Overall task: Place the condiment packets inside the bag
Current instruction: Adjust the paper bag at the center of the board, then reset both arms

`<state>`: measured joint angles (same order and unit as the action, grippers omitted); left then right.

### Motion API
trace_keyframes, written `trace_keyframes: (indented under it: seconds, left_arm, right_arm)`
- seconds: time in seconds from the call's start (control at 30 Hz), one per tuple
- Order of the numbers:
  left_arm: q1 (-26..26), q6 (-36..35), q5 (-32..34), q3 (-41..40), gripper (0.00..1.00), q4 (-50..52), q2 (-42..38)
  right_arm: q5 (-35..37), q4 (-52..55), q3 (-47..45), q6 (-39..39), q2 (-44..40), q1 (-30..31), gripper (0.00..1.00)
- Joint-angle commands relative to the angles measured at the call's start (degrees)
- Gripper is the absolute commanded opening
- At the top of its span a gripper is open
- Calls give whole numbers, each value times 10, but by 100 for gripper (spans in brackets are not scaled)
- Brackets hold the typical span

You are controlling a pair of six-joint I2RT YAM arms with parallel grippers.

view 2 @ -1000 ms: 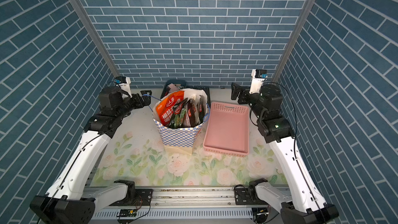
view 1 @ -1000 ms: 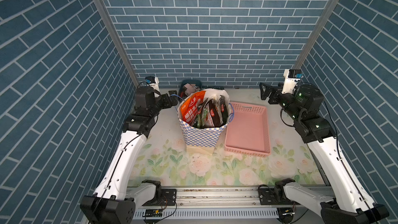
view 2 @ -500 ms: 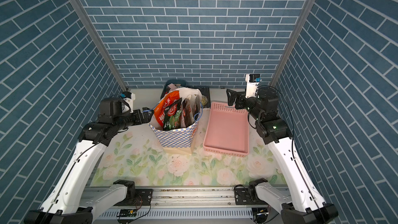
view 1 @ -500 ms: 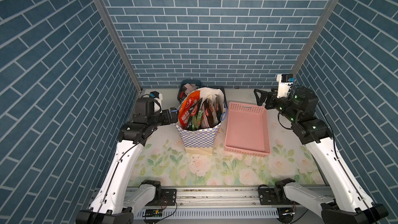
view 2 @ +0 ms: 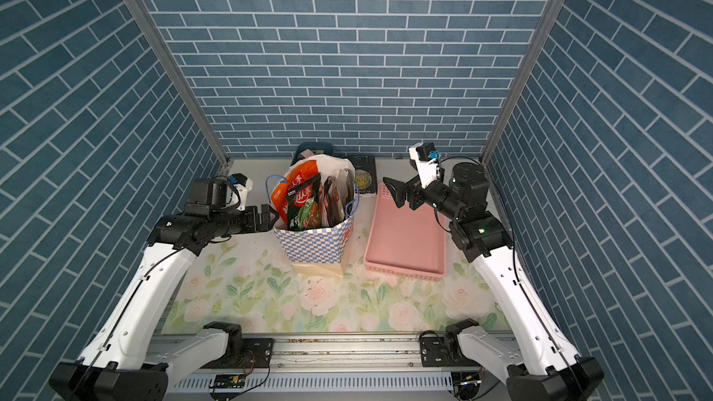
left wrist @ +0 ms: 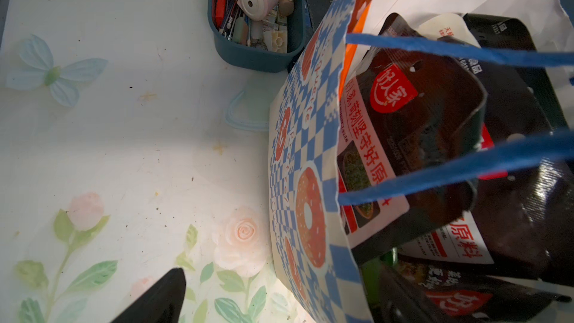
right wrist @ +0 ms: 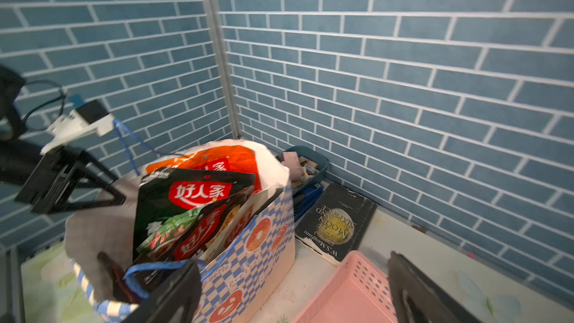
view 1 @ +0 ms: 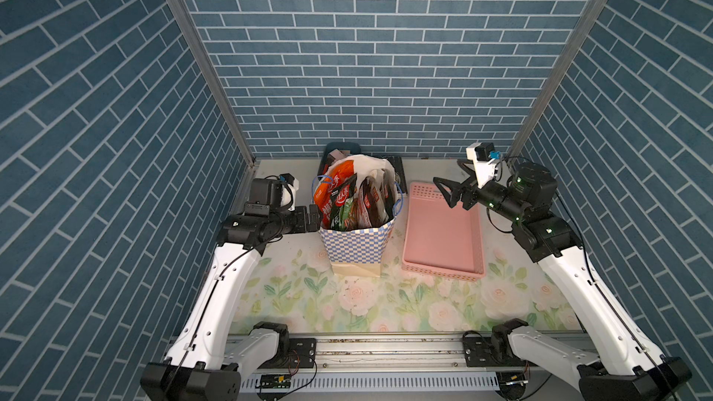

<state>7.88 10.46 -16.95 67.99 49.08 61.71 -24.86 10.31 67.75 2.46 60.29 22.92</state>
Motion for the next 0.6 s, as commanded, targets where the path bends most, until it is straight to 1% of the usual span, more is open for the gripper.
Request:
trace_keyframes:
  seconds: [0.0, 0.07, 0.17, 0.23, 0.27, 0.33, 0.43, 0.5, 0.57]
  left_arm:
    - [1, -69, -62, 2, 100, -8, -40]
    - [2, -92, -94, -10, 100, -59, -80]
    - [2, -90, -102, -30, 100, -174, -137]
    - [1, -69, -90, -38, 100, -250, -159]
    - [1, -54, -71, -39, 100, -284, -163]
    - [1, -24, -4, -36, 100, -331, -167]
    - [1, 7, 155, -35, 100, -378, -170]
    - [0, 10, 259, -26, 100, -377, -154]
    - [-8, 9, 351, -29, 100, -374, -133]
  right_arm:
    - [-18, -56, 5, 67, 8, 13, 96]
    - [-11, -57, 13, 59, 22, 13, 96]
    - [20, -78, 13, 31, 28, 13, 99]
    - [49, -82, 16, 22, 25, 13, 99]
    - [69, -81, 17, 16, 22, 12, 99]
    - [107, -77, 20, 6, 12, 4, 100]
    - [174, -36, 32, -16, 3, -44, 100]
    - [176, -4, 33, -23, 4, -102, 99]
    - [148, 9, 15, -37, 3, -177, 100]
